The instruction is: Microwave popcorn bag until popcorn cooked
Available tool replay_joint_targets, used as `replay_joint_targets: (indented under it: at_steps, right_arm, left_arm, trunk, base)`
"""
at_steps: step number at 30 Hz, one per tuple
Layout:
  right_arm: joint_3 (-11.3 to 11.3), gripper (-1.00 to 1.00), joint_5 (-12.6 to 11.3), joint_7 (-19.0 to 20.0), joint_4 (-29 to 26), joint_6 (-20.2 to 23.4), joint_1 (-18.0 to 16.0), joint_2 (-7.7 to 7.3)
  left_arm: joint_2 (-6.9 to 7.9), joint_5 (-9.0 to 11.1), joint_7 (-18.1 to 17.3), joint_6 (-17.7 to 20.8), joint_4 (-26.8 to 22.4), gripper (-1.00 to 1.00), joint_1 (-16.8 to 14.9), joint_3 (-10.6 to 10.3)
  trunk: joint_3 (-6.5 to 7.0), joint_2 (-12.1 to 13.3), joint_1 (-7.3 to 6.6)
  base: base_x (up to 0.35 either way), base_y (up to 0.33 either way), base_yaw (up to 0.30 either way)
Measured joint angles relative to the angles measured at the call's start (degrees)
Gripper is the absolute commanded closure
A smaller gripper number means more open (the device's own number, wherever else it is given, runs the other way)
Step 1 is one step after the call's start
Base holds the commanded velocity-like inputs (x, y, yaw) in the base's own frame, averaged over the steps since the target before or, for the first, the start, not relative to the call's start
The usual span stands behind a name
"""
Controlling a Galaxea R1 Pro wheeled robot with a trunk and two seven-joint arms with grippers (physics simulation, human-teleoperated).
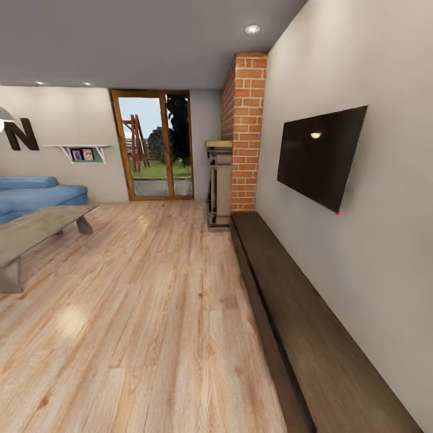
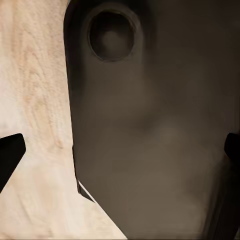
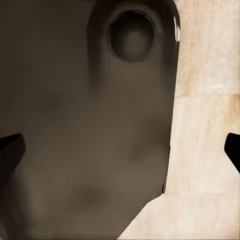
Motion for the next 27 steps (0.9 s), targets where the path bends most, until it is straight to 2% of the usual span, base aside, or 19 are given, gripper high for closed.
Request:
replay_joint_targets:
  at_steps: [2, 17, 22, 27]
  right_arm:
    - [0.0, -1.0, 0.0, 0.0, 0.1, -0.6, 0.1, -0.18]
    - [0.6, -1.0, 0.6, -0.2, 0.1, -1.0, 0.0, 0.45]
    - [0.5, -1.0, 0.6, -0.4, 0.1, -1.0, 0.0, 0.61]
    - [0.6, -1.0, 0.7, -0.4, 0.1, -1.0, 0.0, 0.44]
  left_arm:
    - [-0.57, 0.6, 0.0, -0.6, -0.6, -1.0, -0.1, 0.6]
    - [-0.08, 4.5, 0.0, -2.4, -1.3, -1.0, -0.1, 0.7]
    - [-0.08, 4.5, 0.0, -2.4, -1.3, -1.0, -0.1, 0.7]
    - [-0.08, 4.5, 0.0, -2.4, -1.3, -1.0, -0.1, 0.7]
  trunk:
    - [0.01, 0.0, 0.0]
    - [0.01, 0.0, 0.0]
    - [0.01, 0.0, 0.0]
    - [0.01, 0.0, 0.0]
  base:
    - [0.0, 0.0, 0.0]
    - [0.0, 0.0, 0.0]
    - [0.0, 0.0, 0.023]
    - [0.0, 0.0, 0.227]
